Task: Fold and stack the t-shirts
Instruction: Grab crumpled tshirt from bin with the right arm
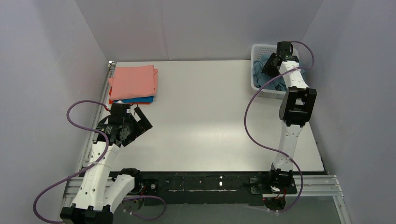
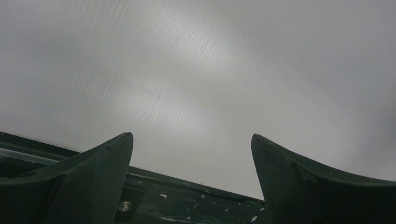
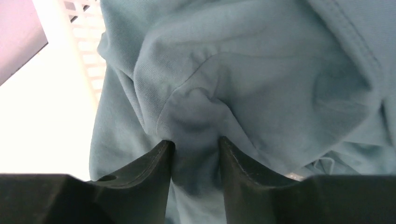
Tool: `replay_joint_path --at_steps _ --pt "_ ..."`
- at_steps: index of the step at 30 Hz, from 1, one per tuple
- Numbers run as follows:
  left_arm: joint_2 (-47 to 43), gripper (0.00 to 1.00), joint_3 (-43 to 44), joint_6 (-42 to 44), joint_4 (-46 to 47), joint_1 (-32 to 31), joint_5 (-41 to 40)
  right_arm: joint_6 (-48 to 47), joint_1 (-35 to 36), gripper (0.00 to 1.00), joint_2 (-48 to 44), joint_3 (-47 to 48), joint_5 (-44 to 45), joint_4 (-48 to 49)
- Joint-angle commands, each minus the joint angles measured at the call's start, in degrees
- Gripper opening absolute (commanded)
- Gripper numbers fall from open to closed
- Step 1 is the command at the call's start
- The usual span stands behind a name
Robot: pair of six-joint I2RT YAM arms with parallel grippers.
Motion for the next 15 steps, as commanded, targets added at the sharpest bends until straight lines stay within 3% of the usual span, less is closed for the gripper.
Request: replay_joint_path --at_steps 1,4,5,12,15 --pt "-0.07 1.00 -0.93 -0.44 -3.66 0.17 -0.86 0.41 -0.18 0.34 0.69 3.51 -5.11 0.23" --pt "0.06 1.00 -0.60 -0.33 -3.62 0.17 -0.56 0.02 -0.15 0.05 -1.14 3.20 -4.27 0.03" --pt "0.09 0.99 -0.55 -0.29 -3.58 0.14 -0.44 -0.34 -0.05 0.01 -2.28 3.20 -3.45 -0.02" --pt "0.73 1.00 -0.47 -0.31 -2.76 0.14 0.63 -2.79 0.50 0.01 -15.17 2.71 3.62 1.07" --pt "0.90 0.99 -0.65 -0.47 -2.55 0.17 0.67 -2.62 0.79 0.01 -22.77 -1.19 2.48 6.05"
